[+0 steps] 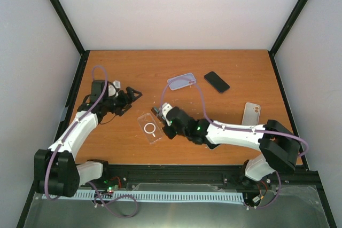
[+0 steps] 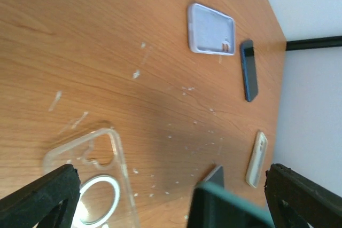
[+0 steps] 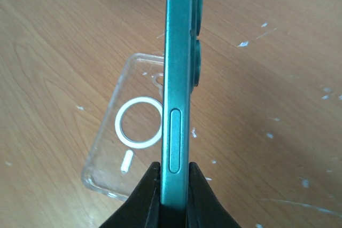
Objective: Put the phone into the phone case
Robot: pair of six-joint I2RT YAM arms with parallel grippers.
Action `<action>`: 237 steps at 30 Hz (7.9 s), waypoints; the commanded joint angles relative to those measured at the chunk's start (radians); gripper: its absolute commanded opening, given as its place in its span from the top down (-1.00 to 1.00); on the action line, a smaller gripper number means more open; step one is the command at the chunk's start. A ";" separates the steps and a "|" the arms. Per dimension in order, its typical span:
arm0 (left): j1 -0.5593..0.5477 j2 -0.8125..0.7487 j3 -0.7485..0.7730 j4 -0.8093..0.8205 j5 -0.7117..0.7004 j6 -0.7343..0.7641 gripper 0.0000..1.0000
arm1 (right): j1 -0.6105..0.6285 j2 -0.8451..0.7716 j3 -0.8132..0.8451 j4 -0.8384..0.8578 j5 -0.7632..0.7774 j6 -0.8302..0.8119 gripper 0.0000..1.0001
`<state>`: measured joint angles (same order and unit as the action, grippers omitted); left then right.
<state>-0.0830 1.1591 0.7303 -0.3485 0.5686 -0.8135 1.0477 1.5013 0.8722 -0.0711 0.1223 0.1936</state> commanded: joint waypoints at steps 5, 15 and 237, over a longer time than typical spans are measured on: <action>0.039 -0.031 -0.155 0.076 0.001 0.053 -0.68 | -0.097 0.147 0.104 0.104 -0.496 0.317 0.94; 0.038 0.039 -0.254 0.227 0.092 0.050 -0.51 | -0.150 0.390 0.237 0.070 -0.617 0.449 0.94; -0.116 -0.040 -0.174 0.625 0.596 0.061 0.99 | -0.284 -0.090 -0.437 1.035 -0.871 1.076 0.94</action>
<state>-0.1978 1.1160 0.4751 0.3824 1.2221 -0.9455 0.7616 1.4151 0.4438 0.9588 -0.7731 1.2201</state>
